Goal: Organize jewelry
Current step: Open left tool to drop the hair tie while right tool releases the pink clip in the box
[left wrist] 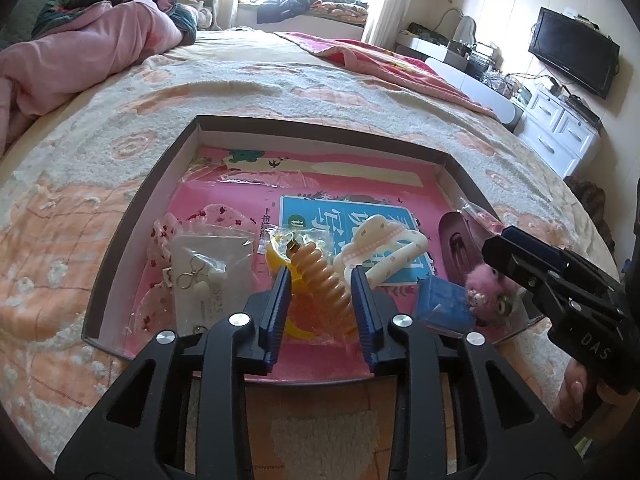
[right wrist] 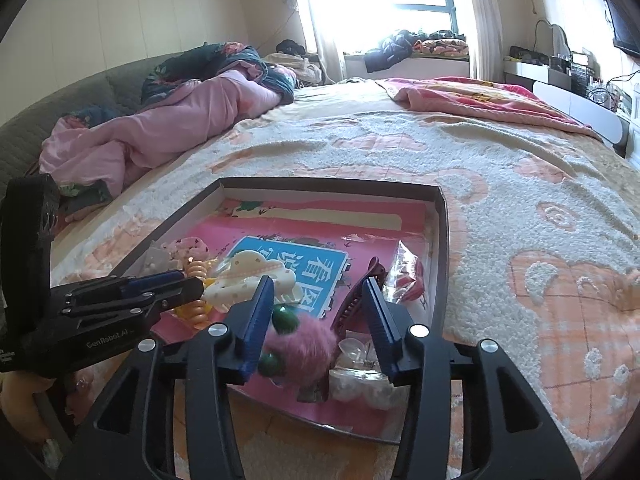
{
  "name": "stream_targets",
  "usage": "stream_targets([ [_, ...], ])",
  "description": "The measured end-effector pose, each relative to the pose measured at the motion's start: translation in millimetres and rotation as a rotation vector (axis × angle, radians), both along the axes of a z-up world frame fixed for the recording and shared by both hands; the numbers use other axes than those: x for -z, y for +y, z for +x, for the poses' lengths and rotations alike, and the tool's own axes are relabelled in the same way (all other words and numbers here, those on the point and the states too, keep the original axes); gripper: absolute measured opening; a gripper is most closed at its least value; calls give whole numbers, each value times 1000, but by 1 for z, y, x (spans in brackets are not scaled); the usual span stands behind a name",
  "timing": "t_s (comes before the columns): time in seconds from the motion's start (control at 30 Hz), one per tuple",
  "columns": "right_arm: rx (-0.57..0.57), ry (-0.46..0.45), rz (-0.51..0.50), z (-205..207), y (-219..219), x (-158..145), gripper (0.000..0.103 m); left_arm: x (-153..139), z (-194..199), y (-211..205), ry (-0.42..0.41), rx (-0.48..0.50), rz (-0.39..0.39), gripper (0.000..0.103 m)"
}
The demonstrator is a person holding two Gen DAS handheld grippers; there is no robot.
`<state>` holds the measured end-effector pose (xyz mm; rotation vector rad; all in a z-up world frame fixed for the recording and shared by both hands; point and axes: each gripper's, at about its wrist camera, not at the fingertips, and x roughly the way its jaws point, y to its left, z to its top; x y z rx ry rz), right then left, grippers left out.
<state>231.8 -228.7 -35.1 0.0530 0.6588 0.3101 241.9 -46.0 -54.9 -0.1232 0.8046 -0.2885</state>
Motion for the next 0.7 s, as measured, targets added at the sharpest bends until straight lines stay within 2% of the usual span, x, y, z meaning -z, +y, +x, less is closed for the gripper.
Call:
stream_targets([
  [0.13,1,-10,-1,-5,0,-3,53,-3,-2,2,-4,-7,-2,32],
  [0.37,17,-28,6,-15,-5,-8,65,-13,-7,9,-17,-37,-11,53],
  [0.43,26,-32,14,-16,-8,-10,68,-16,-8,12,-22,-46,-20,54],
  [0.7,43,-59,38,-24,-16,-18,84,-29,-14,23,-51,-76,-40,74],
])
